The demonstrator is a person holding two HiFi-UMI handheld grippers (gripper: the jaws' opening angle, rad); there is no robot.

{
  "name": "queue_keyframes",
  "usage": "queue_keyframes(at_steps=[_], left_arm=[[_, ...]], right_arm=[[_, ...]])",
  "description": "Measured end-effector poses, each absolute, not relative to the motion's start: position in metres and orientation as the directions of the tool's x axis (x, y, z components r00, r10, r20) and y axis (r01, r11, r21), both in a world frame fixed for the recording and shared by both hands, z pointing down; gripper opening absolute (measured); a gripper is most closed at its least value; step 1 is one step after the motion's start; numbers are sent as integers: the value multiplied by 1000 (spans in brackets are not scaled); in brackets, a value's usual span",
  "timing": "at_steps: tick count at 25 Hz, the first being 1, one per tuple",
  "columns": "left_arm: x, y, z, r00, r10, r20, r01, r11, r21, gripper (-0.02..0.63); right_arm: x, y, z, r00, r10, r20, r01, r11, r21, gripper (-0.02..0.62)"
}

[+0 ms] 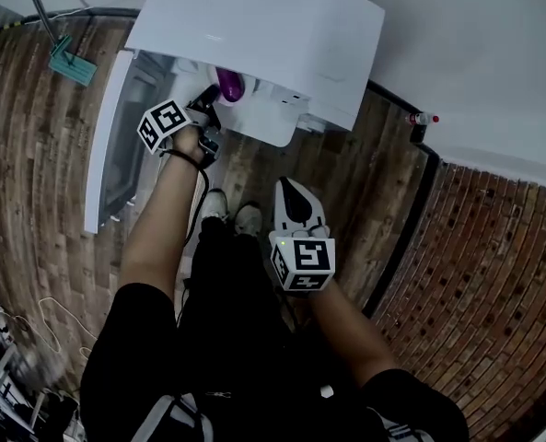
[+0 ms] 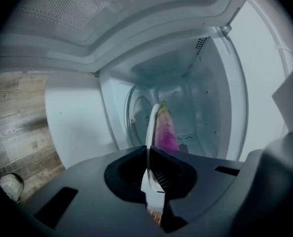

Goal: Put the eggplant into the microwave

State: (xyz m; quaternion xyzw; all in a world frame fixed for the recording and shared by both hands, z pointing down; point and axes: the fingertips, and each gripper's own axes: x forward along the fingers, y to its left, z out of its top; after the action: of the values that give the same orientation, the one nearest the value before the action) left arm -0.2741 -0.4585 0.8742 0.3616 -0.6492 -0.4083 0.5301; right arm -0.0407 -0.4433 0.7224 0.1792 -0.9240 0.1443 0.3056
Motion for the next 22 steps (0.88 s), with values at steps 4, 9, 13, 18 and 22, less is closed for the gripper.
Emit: queue_keyframes(at_steps=[4,9,13,18,22], left_arm=[[-287,-479,878,-222,-897,382,-35,398,917,17],[-295,-506,878,-232,-898,373,-66,397,915,17],[-303,-514,881,-247,-888,388,-109,423,900,17],[-310,-512,886,-273,-873,404,-129,449,884,18],[-312,-516,884,-281,-841,463,-273,532,801,18]], right_arm=[[-38,-449,726,-741,-254,621,-433,888,-154,12],[-33,-446,735,-726,-250,640,-429,892,-139,12],[-27,-446,744,-715,-253,652,-432,893,-128,12],[-19,-446,752,-705,-251,664,-444,885,-137,12],[-16,-444,759,-699,-242,673,-436,890,-133,12]])
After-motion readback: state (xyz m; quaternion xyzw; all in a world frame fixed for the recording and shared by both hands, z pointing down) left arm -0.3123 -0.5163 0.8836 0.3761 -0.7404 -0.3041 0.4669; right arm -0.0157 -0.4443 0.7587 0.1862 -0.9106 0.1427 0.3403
